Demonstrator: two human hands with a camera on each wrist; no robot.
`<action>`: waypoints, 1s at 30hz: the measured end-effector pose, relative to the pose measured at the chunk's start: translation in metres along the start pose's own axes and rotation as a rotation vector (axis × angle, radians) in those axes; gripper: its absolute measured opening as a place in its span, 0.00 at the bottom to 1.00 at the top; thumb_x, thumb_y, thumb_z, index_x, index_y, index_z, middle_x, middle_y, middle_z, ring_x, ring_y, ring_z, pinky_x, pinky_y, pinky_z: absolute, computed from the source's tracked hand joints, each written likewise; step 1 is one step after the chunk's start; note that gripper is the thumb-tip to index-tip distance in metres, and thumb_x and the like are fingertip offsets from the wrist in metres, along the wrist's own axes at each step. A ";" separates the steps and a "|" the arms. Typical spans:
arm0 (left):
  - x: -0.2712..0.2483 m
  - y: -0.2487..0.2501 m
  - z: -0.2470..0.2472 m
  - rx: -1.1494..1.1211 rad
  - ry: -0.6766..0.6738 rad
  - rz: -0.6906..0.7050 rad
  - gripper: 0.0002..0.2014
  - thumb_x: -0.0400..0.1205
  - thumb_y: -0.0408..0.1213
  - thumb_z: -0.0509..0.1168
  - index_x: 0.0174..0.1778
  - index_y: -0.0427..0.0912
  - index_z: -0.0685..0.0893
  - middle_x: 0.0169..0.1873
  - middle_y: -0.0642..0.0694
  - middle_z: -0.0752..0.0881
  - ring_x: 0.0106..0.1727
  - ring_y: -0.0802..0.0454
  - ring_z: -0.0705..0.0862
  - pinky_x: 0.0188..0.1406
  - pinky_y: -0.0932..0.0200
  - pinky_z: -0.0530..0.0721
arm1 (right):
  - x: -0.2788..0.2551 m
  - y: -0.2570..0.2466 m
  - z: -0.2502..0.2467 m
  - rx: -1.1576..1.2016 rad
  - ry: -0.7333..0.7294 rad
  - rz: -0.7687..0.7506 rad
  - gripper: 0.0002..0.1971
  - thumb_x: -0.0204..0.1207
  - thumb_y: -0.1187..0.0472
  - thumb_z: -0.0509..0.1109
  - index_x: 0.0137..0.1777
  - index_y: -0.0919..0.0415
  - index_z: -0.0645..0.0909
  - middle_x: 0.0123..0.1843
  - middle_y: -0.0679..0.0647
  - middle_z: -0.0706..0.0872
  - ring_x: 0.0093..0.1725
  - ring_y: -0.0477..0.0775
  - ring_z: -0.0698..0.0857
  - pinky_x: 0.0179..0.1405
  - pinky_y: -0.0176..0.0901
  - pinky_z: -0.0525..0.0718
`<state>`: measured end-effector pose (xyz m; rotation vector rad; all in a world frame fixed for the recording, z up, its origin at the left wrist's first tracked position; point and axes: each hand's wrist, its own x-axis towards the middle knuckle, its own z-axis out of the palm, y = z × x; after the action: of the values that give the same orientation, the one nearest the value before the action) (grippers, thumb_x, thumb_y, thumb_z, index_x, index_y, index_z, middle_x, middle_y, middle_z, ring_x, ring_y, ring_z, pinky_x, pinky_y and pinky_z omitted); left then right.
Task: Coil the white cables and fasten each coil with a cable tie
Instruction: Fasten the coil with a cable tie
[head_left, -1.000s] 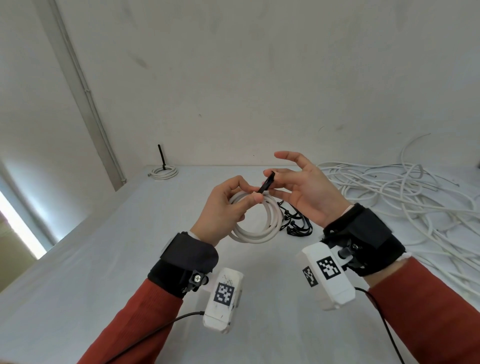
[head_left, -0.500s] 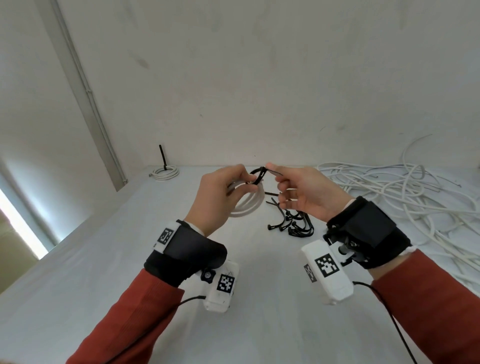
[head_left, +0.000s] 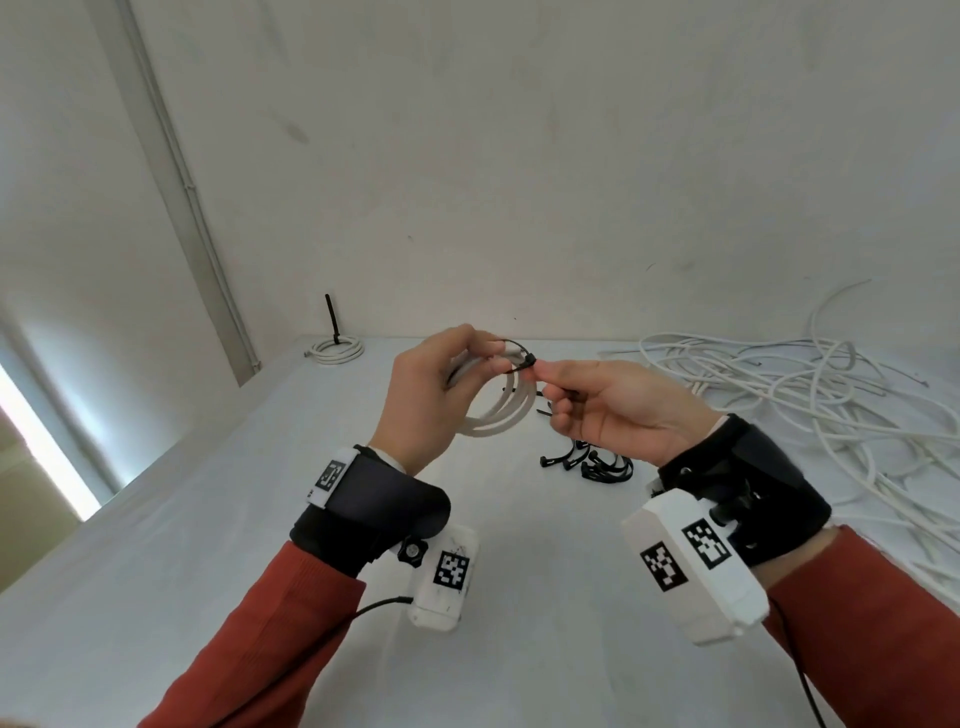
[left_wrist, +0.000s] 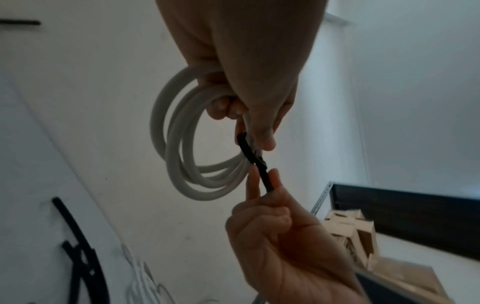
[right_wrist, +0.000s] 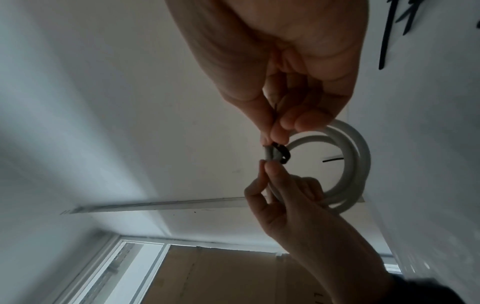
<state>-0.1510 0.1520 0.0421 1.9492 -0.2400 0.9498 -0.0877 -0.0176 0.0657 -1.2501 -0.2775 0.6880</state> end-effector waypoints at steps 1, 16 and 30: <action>0.000 0.002 0.002 -0.034 0.022 -0.022 0.05 0.77 0.28 0.71 0.38 0.37 0.82 0.45 0.55 0.87 0.48 0.67 0.85 0.50 0.76 0.76 | 0.000 0.001 0.002 0.022 -0.001 -0.013 0.08 0.76 0.66 0.70 0.52 0.70 0.84 0.26 0.51 0.79 0.24 0.43 0.74 0.26 0.31 0.80; 0.000 -0.001 0.011 -0.229 0.110 -0.044 0.06 0.81 0.28 0.66 0.43 0.43 0.80 0.52 0.45 0.88 0.56 0.51 0.87 0.61 0.54 0.82 | -0.009 0.010 0.005 -0.017 -0.165 -0.084 0.12 0.79 0.67 0.66 0.59 0.60 0.86 0.31 0.49 0.79 0.28 0.45 0.77 0.39 0.39 0.86; 0.000 -0.002 0.007 0.058 -0.045 0.222 0.11 0.81 0.23 0.64 0.51 0.44 0.83 0.50 0.50 0.88 0.54 0.59 0.86 0.56 0.65 0.80 | -0.010 0.007 0.012 0.140 -0.172 0.066 0.14 0.86 0.61 0.53 0.52 0.64 0.80 0.26 0.46 0.72 0.22 0.43 0.63 0.19 0.31 0.65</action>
<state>-0.1457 0.1475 0.0386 2.0284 -0.4666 1.0665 -0.1038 -0.0133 0.0645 -1.0725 -0.3244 0.8595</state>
